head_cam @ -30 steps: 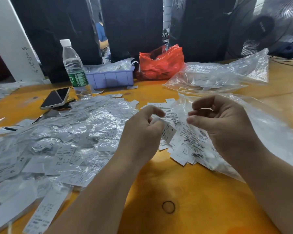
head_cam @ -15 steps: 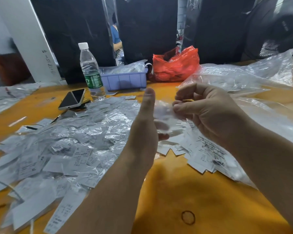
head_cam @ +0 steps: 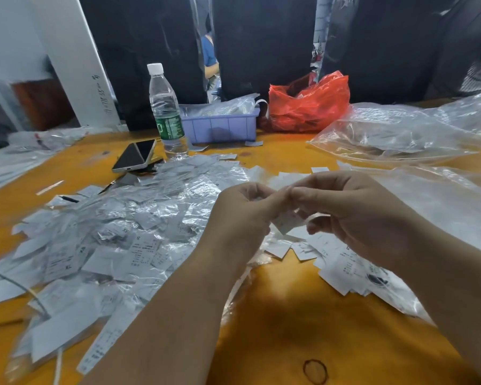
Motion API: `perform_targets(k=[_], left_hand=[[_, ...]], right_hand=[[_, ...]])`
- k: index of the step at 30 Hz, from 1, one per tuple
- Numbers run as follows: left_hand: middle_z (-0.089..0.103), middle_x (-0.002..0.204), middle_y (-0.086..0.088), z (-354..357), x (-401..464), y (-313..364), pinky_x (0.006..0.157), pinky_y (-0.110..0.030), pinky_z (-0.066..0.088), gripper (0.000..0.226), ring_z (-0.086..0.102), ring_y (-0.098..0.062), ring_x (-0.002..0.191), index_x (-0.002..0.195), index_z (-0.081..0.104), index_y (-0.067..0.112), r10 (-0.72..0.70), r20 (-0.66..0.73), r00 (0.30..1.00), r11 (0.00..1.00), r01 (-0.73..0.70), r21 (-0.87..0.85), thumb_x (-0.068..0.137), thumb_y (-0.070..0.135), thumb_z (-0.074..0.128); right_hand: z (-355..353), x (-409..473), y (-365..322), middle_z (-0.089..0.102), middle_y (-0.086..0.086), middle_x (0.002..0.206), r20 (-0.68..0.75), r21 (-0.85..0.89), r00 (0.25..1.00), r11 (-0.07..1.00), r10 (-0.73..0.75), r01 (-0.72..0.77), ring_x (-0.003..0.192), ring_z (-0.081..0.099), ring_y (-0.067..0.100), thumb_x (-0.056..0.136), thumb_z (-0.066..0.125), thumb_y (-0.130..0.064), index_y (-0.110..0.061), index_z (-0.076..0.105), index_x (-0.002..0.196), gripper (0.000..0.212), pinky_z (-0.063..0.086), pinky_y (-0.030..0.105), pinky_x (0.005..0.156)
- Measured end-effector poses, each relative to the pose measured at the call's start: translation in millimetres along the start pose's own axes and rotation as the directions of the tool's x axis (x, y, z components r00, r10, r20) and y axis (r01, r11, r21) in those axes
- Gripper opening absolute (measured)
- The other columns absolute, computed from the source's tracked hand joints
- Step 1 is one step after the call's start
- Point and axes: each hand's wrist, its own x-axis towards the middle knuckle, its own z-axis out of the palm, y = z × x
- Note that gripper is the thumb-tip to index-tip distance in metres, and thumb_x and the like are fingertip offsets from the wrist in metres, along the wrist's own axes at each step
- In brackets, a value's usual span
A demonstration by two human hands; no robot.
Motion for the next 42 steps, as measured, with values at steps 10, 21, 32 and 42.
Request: perform_targets(k=[10, 21, 32, 42], left_hand=[[0.065, 0.069, 0.004, -6, 6, -2, 0.055, -0.020, 0.049, 0.014, 0.051, -0.007, 0.054, 0.070, 0.074, 0.020, -0.064, 0.039, 0.997, 0.991, 0.068, -0.117, 0.082, 0.027, 0.073], [0.061, 0.061, 0.012, -8, 7, -3, 0.061, -0.026, 0.048, 0.018, 0.050, -0.008, 0.057, 0.079, 0.074, 0.014, -0.053, -0.118, 0.992, 0.997, 0.046, -0.067, 0.088, 0.027, 0.067], [0.061, 0.056, 0.015, -6, 5, 0, 0.073, -0.033, 0.047, 0.021, 0.054, 0.000, 0.053, 0.070, 0.070, 0.019, 0.012, -0.155, 0.988, 0.999, -0.017, -0.028, 0.089, 0.028, 0.069], [0.063, 0.061, 0.011, -1, 2, 0, 0.069, -0.028, 0.045, 0.014, 0.055, 0.000, 0.057, 0.075, 0.071, 0.019, 0.083, -0.074, 0.994, 0.996, -0.083, -0.007, 0.086, 0.027, 0.071]], right_hand=[[5, 3, 4, 0.069, 0.013, 0.069, -0.279, 0.262, 0.960, 0.964, 0.031, 0.045, 0.062, 0.066, 0.021, 0.090, 0.058, 0.000, -0.002, 0.062, 0.073, 0.019, 0.054, 0.027, 0.052], [1, 6, 4, 0.072, 0.018, 0.078, -0.376, 0.340, 0.927, 0.931, 0.007, 0.131, 0.075, 0.074, 0.027, 0.086, 0.053, 0.010, -0.002, 0.052, 0.069, 0.021, 0.058, 0.031, 0.058], [-5, 8, 10, 0.053, 0.009, 0.059, -0.428, 0.168, 0.903, 0.979, -0.033, 0.115, 0.045, 0.042, 0.013, 0.067, 0.027, 0.022, -0.009, 0.055, 0.063, 0.041, 0.032, 0.023, 0.037], [4, 3, 8, 0.037, -0.004, 0.053, -0.110, -0.034, 0.992, 0.998, 0.056, -0.060, 0.040, 0.025, 0.007, 0.068, 0.072, -0.033, -0.008, 0.067, 0.096, 0.038, 0.024, 0.019, 0.036]])
